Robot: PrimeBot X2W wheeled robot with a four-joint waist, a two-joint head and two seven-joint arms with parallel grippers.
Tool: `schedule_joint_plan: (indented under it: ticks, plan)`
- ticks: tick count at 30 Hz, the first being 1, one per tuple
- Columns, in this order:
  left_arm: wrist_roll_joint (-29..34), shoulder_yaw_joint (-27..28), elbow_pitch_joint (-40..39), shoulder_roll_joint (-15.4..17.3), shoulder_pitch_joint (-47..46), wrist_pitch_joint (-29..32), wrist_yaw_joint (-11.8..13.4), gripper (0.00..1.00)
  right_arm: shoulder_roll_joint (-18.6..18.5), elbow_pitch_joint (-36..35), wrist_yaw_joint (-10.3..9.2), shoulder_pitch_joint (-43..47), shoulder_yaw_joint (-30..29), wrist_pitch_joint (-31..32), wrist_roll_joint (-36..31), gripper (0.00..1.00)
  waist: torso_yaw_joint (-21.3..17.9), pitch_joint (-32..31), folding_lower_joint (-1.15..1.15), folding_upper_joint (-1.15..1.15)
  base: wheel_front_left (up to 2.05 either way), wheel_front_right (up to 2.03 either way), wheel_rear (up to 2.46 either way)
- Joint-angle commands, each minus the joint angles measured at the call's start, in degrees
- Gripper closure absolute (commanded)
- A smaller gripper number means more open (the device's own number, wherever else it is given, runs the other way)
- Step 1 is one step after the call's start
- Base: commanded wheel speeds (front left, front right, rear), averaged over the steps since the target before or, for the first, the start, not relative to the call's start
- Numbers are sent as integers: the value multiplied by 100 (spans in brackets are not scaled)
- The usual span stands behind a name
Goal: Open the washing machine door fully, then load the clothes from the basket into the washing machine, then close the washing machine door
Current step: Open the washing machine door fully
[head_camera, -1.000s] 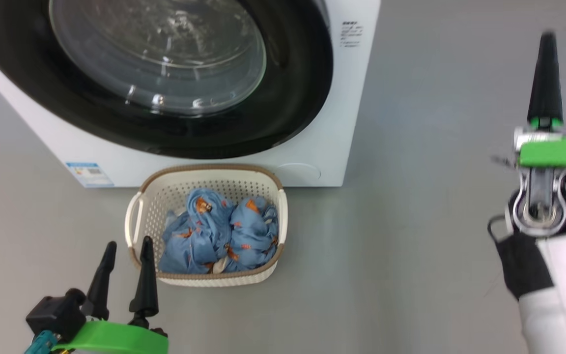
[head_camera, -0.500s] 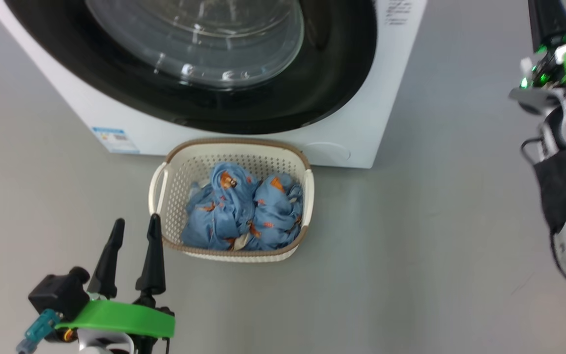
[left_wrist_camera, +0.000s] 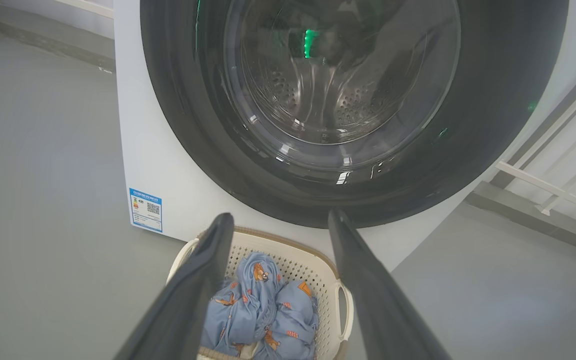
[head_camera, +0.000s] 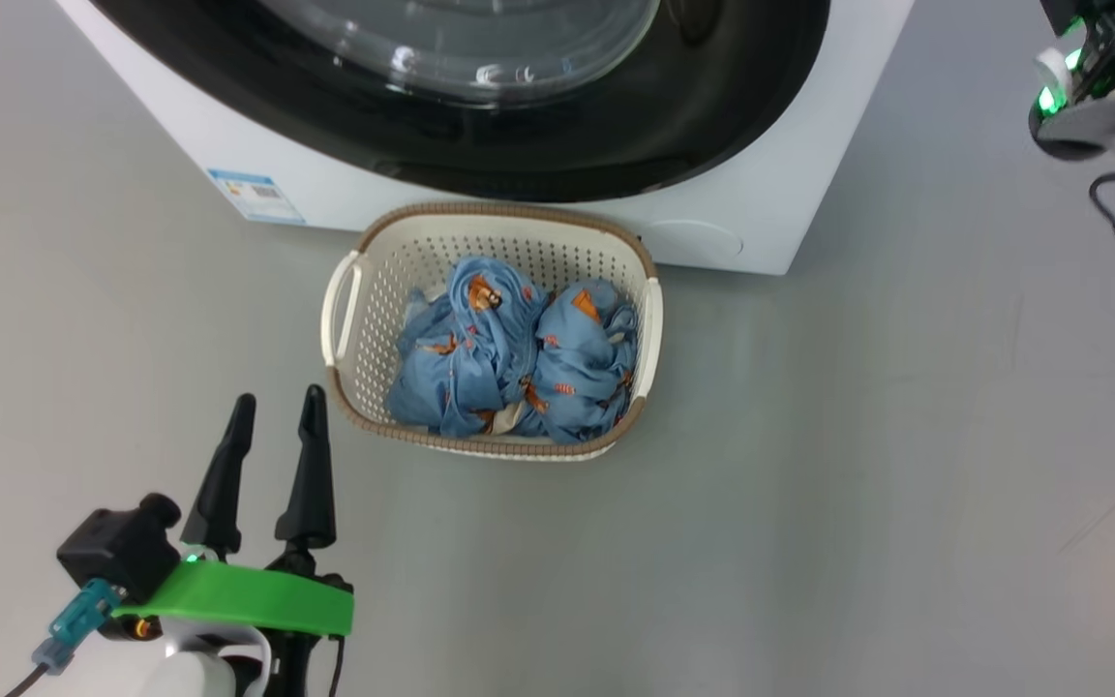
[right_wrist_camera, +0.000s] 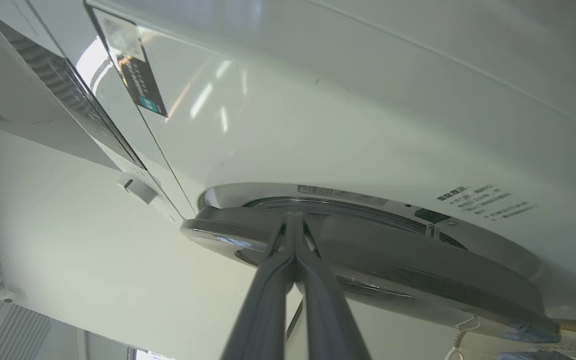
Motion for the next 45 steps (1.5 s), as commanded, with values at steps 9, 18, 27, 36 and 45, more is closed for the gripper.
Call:
schedule_joint_plan:
  ticks: [9,18,27,36,45]
  plan:
    - [-67,60,-199,68,-401,-37,-10,0,68,213,9,-648,149,822,210,100,151,496,0,0,0,0,0]
    - [-127,-58,-253,68,-559,-37,-10,0,109,541,9,-1071,274,1073,69,100,254,794,0,0,0,0,0]
    - [-219,-159,-290,68,-712,-37,-10,0,174,709,9,-1432,406,1074,-159,100,334,1089,0,0,0,0,0]
    - [-258,-184,-253,67,-805,-37,-10,0,269,594,9,-1442,525,1184,-247,100,331,1157,0,0,0,0,0]
    - [-191,-203,-187,67,-754,-37,-10,0,370,408,9,-1102,693,1334,-323,100,246,961,0,0,0,0,0]
